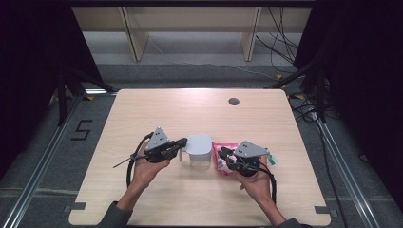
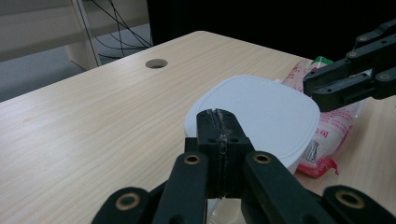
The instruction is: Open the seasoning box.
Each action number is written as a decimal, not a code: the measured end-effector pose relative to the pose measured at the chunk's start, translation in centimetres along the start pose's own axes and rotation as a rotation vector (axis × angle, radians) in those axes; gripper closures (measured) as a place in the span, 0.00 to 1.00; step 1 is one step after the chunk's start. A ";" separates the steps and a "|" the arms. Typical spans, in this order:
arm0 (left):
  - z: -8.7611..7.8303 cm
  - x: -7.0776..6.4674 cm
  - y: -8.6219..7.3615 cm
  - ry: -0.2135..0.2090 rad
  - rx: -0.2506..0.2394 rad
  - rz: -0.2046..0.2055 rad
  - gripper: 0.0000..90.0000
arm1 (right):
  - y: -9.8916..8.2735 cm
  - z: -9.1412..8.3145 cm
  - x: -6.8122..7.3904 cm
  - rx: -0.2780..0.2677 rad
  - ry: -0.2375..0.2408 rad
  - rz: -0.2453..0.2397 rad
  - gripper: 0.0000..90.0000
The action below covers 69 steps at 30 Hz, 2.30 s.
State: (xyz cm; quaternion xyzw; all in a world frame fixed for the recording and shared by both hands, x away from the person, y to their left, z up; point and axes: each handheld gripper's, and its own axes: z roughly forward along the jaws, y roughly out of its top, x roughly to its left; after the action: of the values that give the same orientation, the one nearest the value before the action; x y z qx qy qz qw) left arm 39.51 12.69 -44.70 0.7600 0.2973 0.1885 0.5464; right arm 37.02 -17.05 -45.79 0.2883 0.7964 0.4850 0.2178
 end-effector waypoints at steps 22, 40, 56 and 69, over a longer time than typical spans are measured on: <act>-0.1 0.0 -0.1 0.006 -0.007 -0.001 0.99 | 1.0 1.2 0.0 0.014 0.015 -0.040 0.98; -0.2 0.4 -0.3 0.012 -0.008 0.003 0.99 | 1.4 1.5 0.3 0.023 0.024 -0.074 0.98; -0.5 0.7 -0.2 0.002 -0.013 -0.033 0.78 | 2.4 1.8 0.7 0.010 0.045 -0.094 1.00; -3.8 1.2 -1.2 0.059 0.007 -0.048 0.41 | 3.2 2.0 1.4 -0.016 0.050 -0.106 0.99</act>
State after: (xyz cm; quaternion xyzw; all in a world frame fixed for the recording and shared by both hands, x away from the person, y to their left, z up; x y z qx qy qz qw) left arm 37.81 16.43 -44.61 0.7485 0.3321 0.1965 0.5393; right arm 38.03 -13.60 -43.91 0.2316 0.8119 0.4862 0.2255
